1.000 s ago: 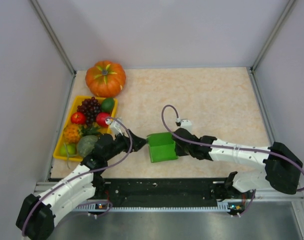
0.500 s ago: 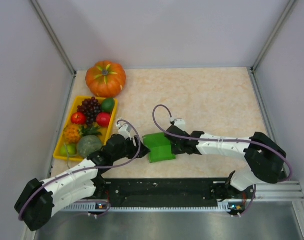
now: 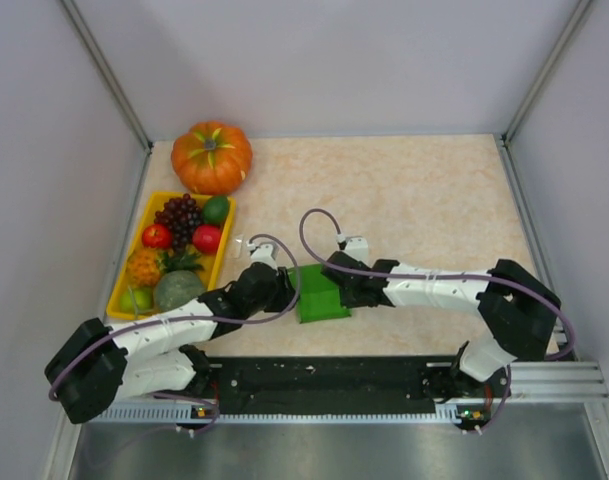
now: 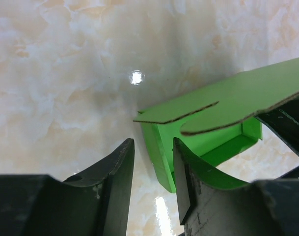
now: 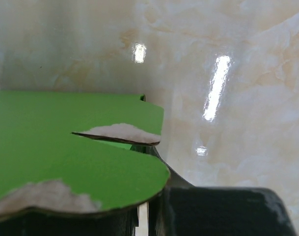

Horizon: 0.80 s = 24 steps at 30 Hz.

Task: Fold the paper box

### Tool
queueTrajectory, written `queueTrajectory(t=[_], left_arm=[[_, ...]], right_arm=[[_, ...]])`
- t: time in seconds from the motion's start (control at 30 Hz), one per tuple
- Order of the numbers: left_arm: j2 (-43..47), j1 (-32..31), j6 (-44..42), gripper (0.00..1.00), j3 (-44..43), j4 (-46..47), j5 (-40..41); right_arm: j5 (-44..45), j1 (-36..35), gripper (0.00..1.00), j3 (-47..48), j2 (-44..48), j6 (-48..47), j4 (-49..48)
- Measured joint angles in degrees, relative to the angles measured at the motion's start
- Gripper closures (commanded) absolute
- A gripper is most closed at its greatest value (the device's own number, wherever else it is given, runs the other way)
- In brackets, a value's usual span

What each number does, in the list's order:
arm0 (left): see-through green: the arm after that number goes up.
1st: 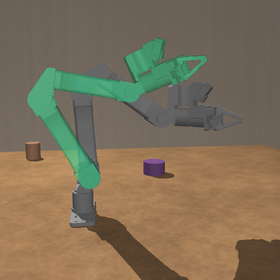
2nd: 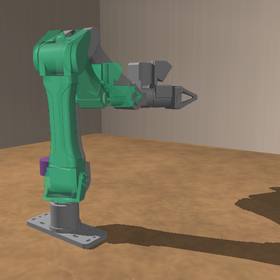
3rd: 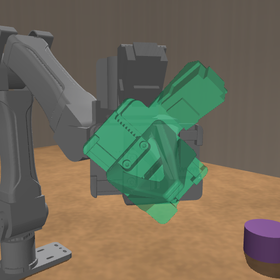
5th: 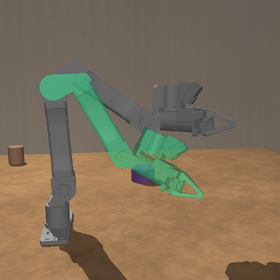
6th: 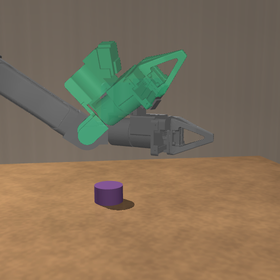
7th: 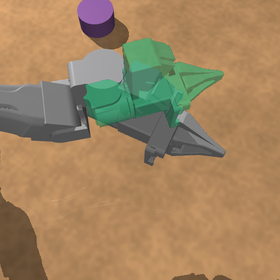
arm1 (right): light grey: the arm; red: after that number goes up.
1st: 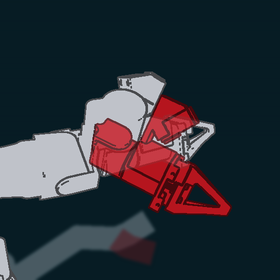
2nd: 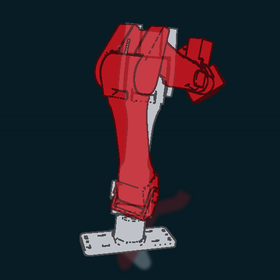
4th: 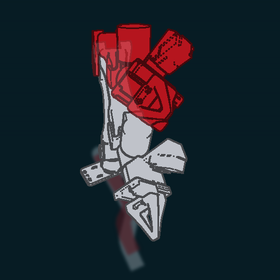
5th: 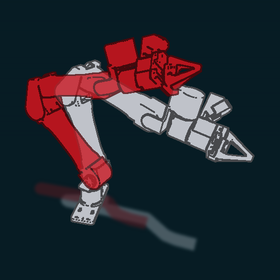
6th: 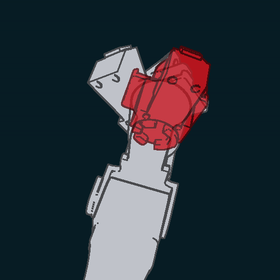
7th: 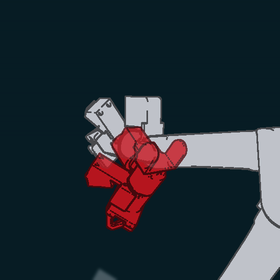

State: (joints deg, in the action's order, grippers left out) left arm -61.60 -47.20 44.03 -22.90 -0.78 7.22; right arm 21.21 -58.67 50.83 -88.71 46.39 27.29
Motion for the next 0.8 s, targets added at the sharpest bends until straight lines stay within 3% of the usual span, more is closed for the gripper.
queueTrajectory(t=[0.27,0.5,0.63,0.8], left_arm=[[-4.28,-2.82,-0.48,0.52,-1.33,0.63,2.21],[-5.75,-3.67,0.33,0.52,-1.62,0.81,3.61],[-5.09,-3.69,1.07,0.51,-1.55,0.66,4.74],[-1.70,-3.80,1.66,0.38,-0.79,0.83,5.68]], right_arm=[[0.83,-0.35,1.00,3.52,-3.43,0.00,2.25],[11.21,-5.38,1.00,17.49,-16.09,2.45,17.79],[14.73,-6.99,1.00,19.50,-18.47,3.30,20.79],[14.29,-7.04,0.99,16.22,-16.33,1.77,16.44]])
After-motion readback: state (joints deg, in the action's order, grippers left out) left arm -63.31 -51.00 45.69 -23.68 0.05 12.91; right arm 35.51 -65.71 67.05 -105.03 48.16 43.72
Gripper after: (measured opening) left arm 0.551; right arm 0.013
